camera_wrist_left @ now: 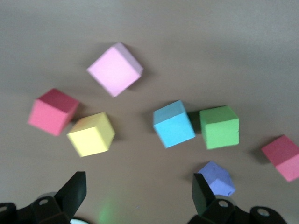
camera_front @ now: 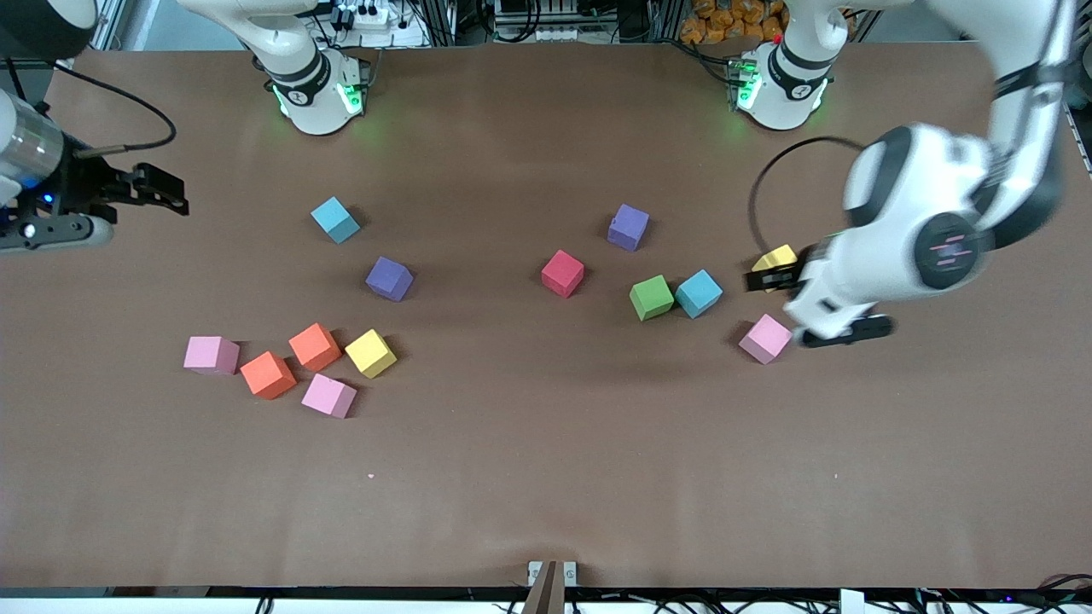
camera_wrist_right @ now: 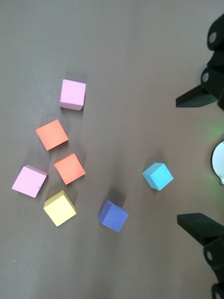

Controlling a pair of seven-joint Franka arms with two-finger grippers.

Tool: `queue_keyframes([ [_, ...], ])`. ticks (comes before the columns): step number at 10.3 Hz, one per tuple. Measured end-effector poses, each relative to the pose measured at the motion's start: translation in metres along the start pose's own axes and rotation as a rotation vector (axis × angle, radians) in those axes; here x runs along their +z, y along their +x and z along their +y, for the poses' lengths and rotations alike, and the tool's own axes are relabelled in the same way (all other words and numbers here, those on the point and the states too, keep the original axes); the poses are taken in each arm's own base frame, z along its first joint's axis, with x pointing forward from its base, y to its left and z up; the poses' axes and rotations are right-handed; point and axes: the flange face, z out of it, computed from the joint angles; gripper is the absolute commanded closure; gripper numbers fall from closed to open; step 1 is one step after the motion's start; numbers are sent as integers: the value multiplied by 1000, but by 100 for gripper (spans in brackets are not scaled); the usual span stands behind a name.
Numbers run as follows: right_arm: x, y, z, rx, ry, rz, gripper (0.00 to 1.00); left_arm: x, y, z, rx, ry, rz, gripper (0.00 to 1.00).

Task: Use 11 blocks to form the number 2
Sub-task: 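Reach the left gripper to the cyan cube while the right gripper reaches the pink cube, then grasp the cyan cube with the left gripper while the right gripper grasps pink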

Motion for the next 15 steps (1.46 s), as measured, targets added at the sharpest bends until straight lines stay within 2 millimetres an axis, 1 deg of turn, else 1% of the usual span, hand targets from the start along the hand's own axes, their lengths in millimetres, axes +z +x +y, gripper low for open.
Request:
queue_keyframes([
  [1,12,9,-2,-5,-1,19,0,24,-1,12,-27,-3,17,0],
  [2,33,20,-4,-12,-2,38,0,46,-4,19,-59,-8,33,0],
  [3,58,28,-8,-21,-4,54,0,61,-6,22,-88,-13,46,0],
  [5,110,39,-13,-41,-6,70,0,85,-5,19,-195,-29,73,0],
  [7,149,56,-11,-124,-10,92,0,108,-2,15,-317,-34,105,0],
  [8,168,66,-2,-163,-12,99,0,119,-2,14,-361,-42,117,0],
  [9,186,75,19,-209,-14,107,0,126,-3,15,-395,-52,128,0],
  [11,214,84,67,-269,-22,132,0,140,-7,22,-435,-57,144,0],
  [12,229,86,84,-282,-21,128,0,149,-10,26,-450,-48,151,0],
  [13,241,87,96,-322,-19,117,0,158,-11,30,-454,-36,153,0],
  [14,250,85,109,-366,-16,107,0,167,-12,34,-454,-27,146,0],
  [15,254,82,123,-378,-10,102,0,176,-13,36,-450,-18,136,0],
])
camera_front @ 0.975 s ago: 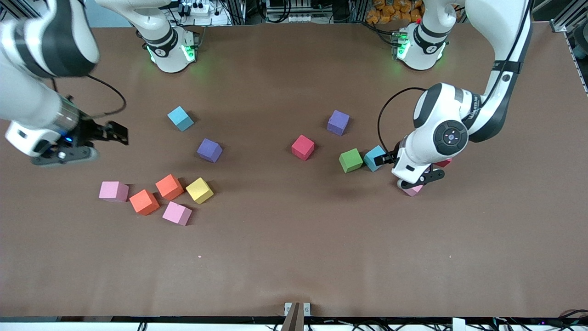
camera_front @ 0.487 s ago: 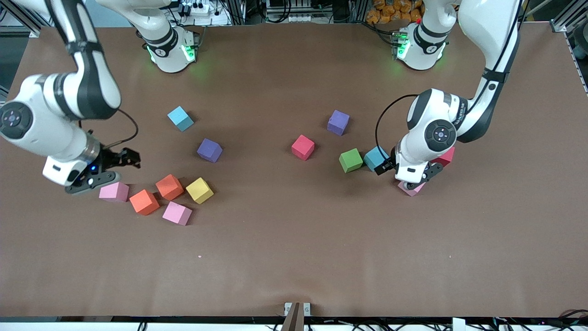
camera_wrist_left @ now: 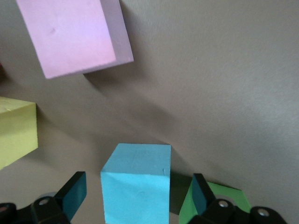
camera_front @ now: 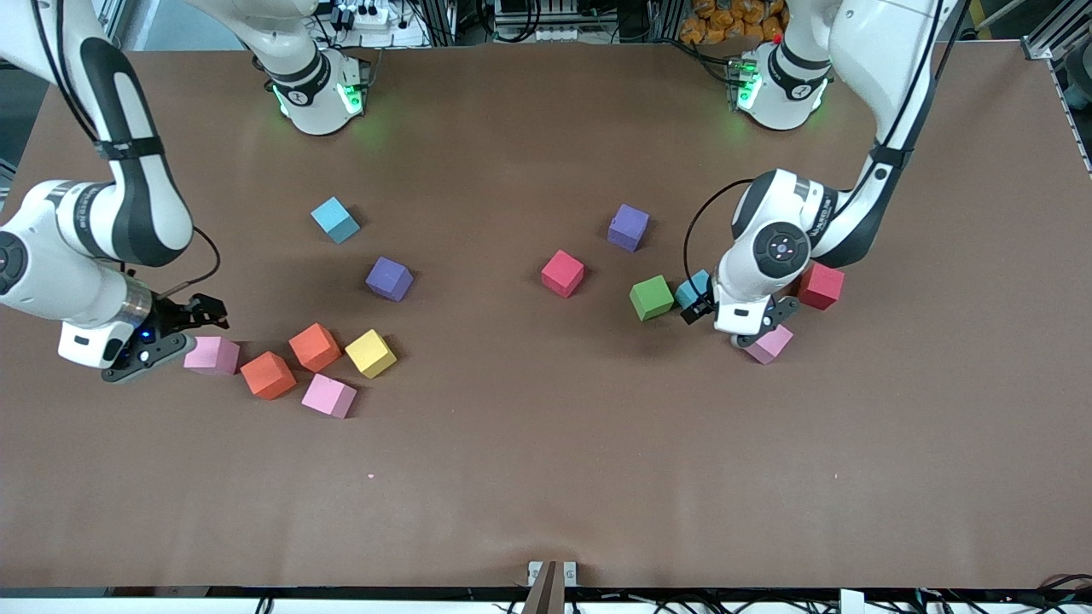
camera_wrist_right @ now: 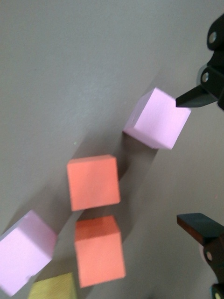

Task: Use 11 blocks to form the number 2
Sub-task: 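Grasp the cyan cube with the left gripper while the right gripper grasps pink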

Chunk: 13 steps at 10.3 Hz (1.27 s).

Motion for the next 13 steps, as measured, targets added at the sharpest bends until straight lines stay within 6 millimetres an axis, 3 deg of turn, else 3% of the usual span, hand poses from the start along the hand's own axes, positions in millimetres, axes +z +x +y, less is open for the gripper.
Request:
queue_keyframes([
  [4,26,-20,25,172,71,3,0,20,-1,0,1,22,-19,0],
  [8,46,-1,27,369,89,-3,0,31,-8,4,-8,35,-27,0],
  [10,57,3,27,410,96,-17,0,35,-14,7,-11,41,-30,82],
  [11,64,3,28,419,99,-24,0,36,-14,7,-12,41,-30,90],
  [13,71,4,34,393,49,-36,0,32,-10,7,-20,33,-25,90],
])
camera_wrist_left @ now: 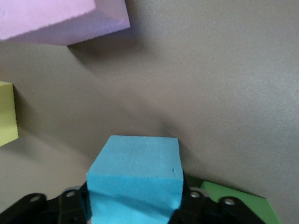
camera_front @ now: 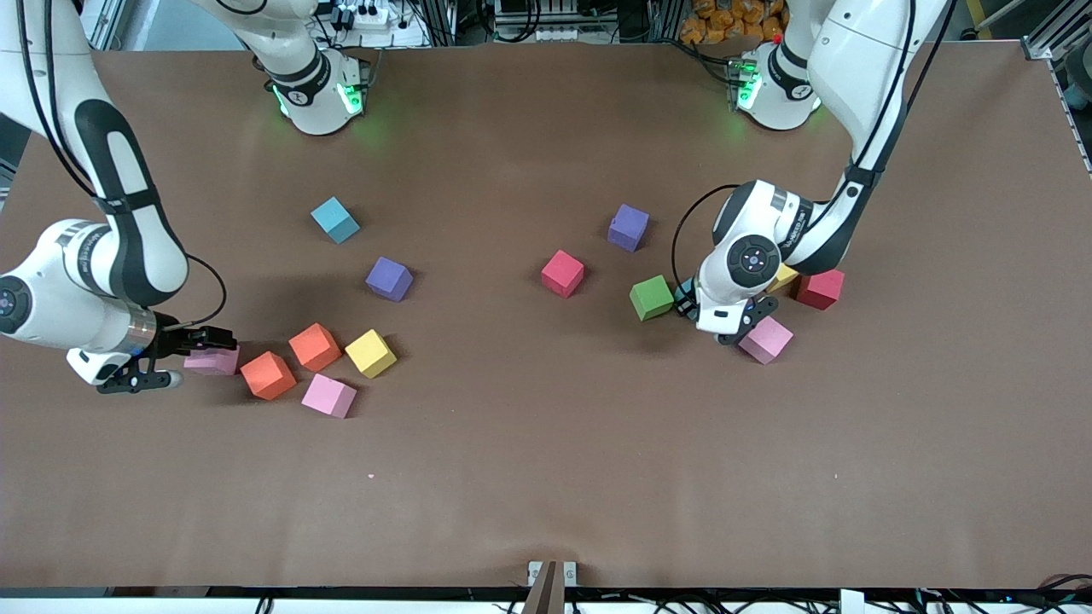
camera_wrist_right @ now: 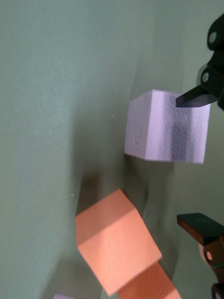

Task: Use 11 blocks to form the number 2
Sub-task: 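Grasp the cyan cube with the left gripper while the right gripper grasps pink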

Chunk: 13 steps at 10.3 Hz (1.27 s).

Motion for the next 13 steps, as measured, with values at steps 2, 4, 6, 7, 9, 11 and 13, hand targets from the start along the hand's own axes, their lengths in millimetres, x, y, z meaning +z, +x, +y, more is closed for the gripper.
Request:
queue_keyframes([
  [2,-12,7,5,17,-41,19,0,-27,12,-2,-27,-23,17,89],
  [4,-14,9,6,48,-44,22,0,-77,27,-15,-62,-35,36,86],
  [6,-4,9,7,69,-47,30,0,-99,35,-25,-83,-51,48,83],
  [7,5,7,7,71,-48,33,0,-98,35,-25,-83,-50,48,82],
  [9,16,6,9,75,-47,27,0,-97,36,-25,-84,-49,47,82],
  [11,28,4,14,83,-47,23,0,-97,38,-26,-88,-50,46,82],
  [13,35,3,16,86,-46,17,4,-98,38,-27,-89,-50,46,82],
])
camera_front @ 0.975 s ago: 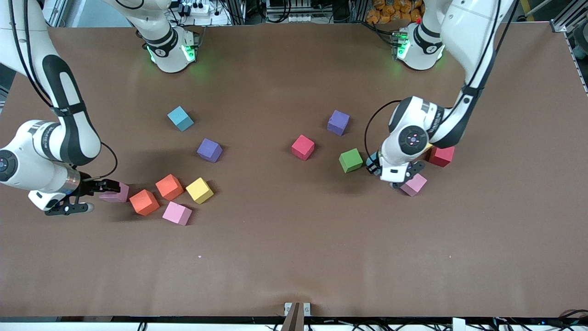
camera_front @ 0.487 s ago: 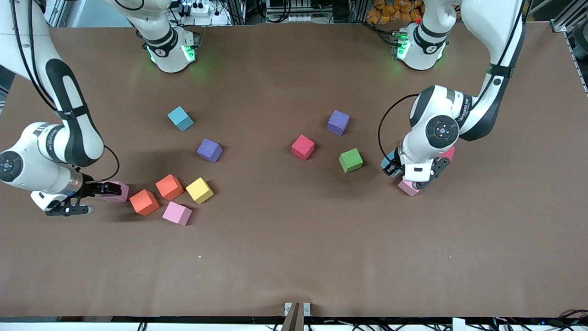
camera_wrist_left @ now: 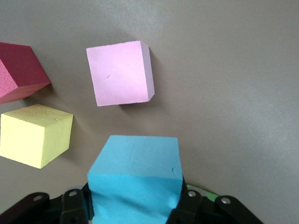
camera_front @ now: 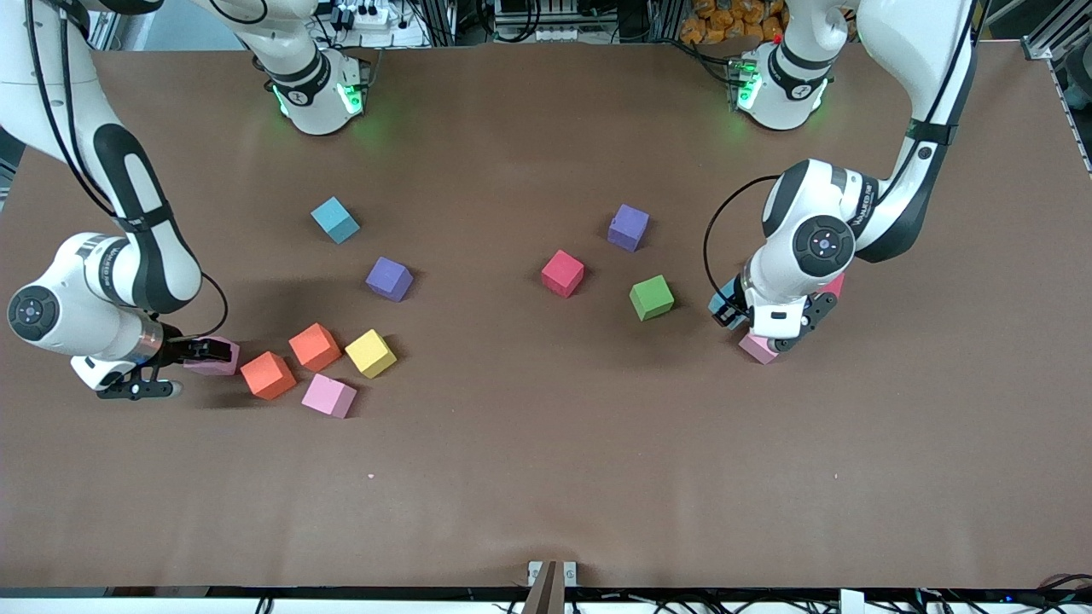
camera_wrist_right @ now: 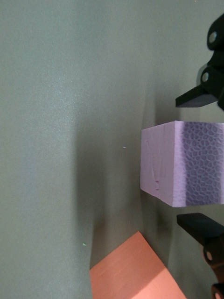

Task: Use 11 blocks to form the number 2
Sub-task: 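Grasp the cyan cube with the left gripper while the right gripper grasps pink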

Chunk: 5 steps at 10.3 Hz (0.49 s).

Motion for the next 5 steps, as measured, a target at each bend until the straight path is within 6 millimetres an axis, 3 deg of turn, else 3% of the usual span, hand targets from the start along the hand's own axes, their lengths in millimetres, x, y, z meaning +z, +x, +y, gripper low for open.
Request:
queue_keyframes([
  [3,5,1,0,0,-2,9,5,-3,6,-2,-10,-6,2,82],
  [5,8,2,0,0,-3,15,15,-4,10,-3,-17,-8,2,82],
])
